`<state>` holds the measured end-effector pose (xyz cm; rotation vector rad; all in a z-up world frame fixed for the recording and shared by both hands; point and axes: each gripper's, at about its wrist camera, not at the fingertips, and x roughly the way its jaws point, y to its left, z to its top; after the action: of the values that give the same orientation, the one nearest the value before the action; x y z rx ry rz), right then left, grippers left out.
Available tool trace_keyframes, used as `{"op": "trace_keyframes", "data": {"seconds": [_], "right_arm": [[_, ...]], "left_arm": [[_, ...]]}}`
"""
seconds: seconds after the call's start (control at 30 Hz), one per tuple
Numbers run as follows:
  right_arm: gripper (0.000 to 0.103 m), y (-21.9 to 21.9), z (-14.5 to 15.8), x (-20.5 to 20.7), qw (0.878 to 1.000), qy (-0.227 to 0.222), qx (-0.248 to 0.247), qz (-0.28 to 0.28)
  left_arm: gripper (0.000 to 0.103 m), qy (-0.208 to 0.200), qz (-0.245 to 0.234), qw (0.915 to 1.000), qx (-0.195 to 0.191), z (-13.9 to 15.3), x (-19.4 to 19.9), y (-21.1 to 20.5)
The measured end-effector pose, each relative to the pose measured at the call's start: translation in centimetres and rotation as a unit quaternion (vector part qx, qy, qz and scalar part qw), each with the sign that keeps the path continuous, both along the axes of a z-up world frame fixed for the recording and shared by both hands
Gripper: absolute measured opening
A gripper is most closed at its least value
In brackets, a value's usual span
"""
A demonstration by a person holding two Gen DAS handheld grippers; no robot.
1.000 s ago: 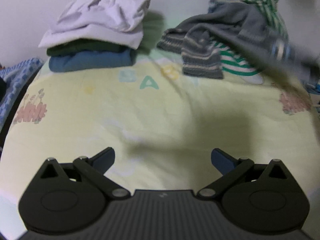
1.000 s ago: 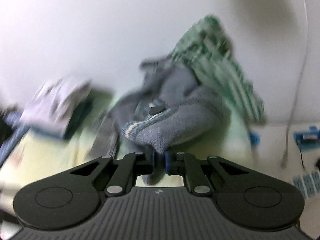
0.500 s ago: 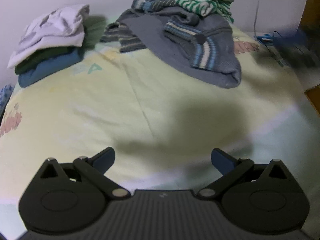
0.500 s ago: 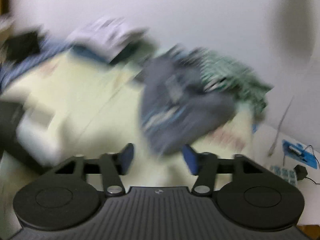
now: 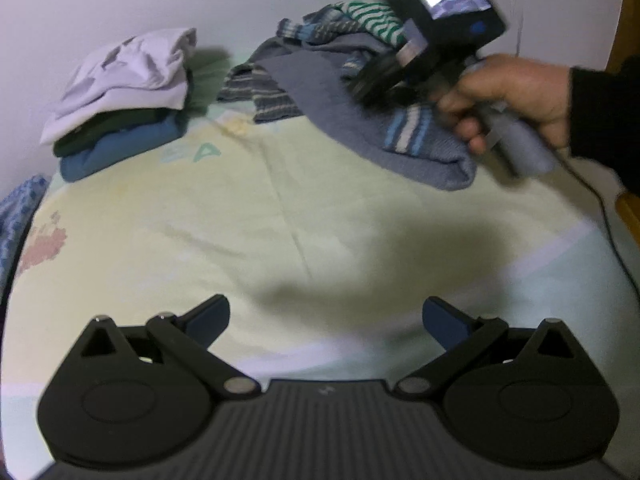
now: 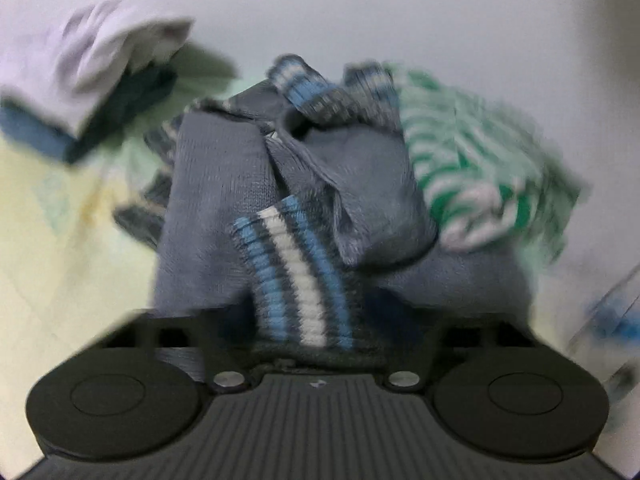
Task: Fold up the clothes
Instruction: 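Lift the grey sweater with the right gripper while the left gripper grasps its hem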
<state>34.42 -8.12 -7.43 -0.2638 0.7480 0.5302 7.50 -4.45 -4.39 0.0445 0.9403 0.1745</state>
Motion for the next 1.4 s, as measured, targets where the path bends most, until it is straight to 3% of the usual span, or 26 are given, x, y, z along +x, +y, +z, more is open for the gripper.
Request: {"op": "trace_keyframes", "data": {"seconds": [0.07, 0.2, 0.33, 0.4, 0.53, 0.57, 0.67, 0.73, 0.83, 0.87, 0.9, 0.93, 1.0, 1.03, 1.1, 1.13, 1.17, 1.2, 1.27, 1.37, 1.4], "right_arm": [[0.023, -2.5, 1.7, -0.2, 0.999, 0.011, 0.048, -0.002], [0.020, -7.8, 6.0, -3.2, 0.990, -0.001, 0.137, 0.028], [0.020, -12.4, 10.2, -7.6, 0.973, 0.003, 0.217, 0.083], [0.020, -13.5, 11.2, -10.5, 0.969, 0.004, 0.223, 0.105], [0.020, -14.8, 10.0, -15.1, 0.970, 0.048, 0.195, 0.135], [0.020, -15.0, 9.3, -16.2, 0.971, 0.058, 0.183, 0.140], [0.020, -15.5, 7.2, -18.7, 0.975, 0.083, 0.143, 0.147], [0.019, -16.0, 6.3, -20.1, 0.978, 0.085, 0.123, 0.144], [0.020, -16.3, 5.6, -20.1, 0.980, 0.087, 0.126, 0.129], [0.019, -16.2, 5.6, -20.2, 0.980, 0.083, 0.123, 0.130], [0.019, -16.0, 5.5, -20.4, 0.981, 0.078, 0.119, 0.131], [0.019, -15.9, 5.5, -20.5, 0.981, 0.075, 0.116, 0.134], [0.020, -15.9, 5.8, -21.1, 0.982, 0.065, 0.112, 0.141], [0.020, -15.8, 5.8, -21.2, 0.982, 0.062, 0.112, 0.141], [0.020, -15.9, 5.9, -21.1, 0.982, 0.060, 0.120, 0.137], [0.020, -16.0, 6.0, -21.0, 0.982, 0.057, 0.123, 0.133], [0.020, -16.1, 6.0, -21.0, 0.982, 0.053, 0.127, 0.129], [0.021, -16.1, 6.0, -20.9, 0.983, 0.052, 0.126, 0.123], [0.032, -16.3, 5.9, -20.9, 0.986, 0.053, 0.121, 0.106], [0.052, -18.2, 5.6, -21.1, 0.988, 0.059, 0.134, 0.056], [0.054, -19.1, 5.6, -21.1, 0.987, 0.061, 0.143, 0.036]], "left_arm": [[0.102, -0.005, -0.003, 1.0000, 0.004, 0.2, -0.2, 0.3], [0.102, -0.029, -0.019, 0.9989, 0.031, 1.0, -0.3, 0.7], [0.098, -0.070, -0.048, 0.9897, 0.115, 2.4, 0.1, 0.6], [0.097, -0.093, -0.079, 0.9811, 0.150, 3.4, 0.5, 0.9], [0.100, -0.107, -0.170, 0.9604, 0.193, 4.6, 1.5, 1.1], [0.100, -0.104, -0.202, 0.9502, 0.213, 4.4, 1.6, 0.5], [0.100, -0.103, -0.291, 0.9085, 0.281, 2.8, 1.3, -1.7], [0.100, -0.096, -0.347, 0.8749, 0.325, 0.9, 1.2, -3.5], [0.099, -0.083, -0.422, 0.8168, 0.385, -2.1, 1.2, -6.1], [0.099, -0.083, -0.436, 0.8013, 0.401, -2.9, 1.3, -6.8], [0.098, -0.082, -0.446, 0.7920, 0.409, -3.5, 1.5, -7.4], [0.095, -0.078, -0.447, 0.7953, 0.402, -3.7, 1.9, -7.9], [0.077, -0.073, -0.442, 0.8063, 0.386, -4.0, 3.0, -8.8], [0.072, -0.075, -0.439, 0.8066, 0.389, -4.3, 3.3, -9.2], [0.033, -0.075, -0.432, 0.8013, 0.407, -5.5, 3.9, -9.9], [0.021, -0.073, -0.425, 0.8005, 0.416, -6.1, 4.1, -10.1], [0.012, -0.071, -0.418, 0.7997, 0.425, -6.8, 4.3, -10.3], [0.012, -0.072, -0.408, 0.8026, 0.429, -7.1, 4.5, -10.4], [0.011, -0.082, -0.377, 0.8224, 0.418, -6.8, 5.0, -10.4], [0.011, -0.104, -0.313, 0.8729, 0.359, -3.4, 5.7, -9.3], [0.011, -0.112, -0.292, 0.8908, 0.330, -1.9, 5.9, -8.6]]}}
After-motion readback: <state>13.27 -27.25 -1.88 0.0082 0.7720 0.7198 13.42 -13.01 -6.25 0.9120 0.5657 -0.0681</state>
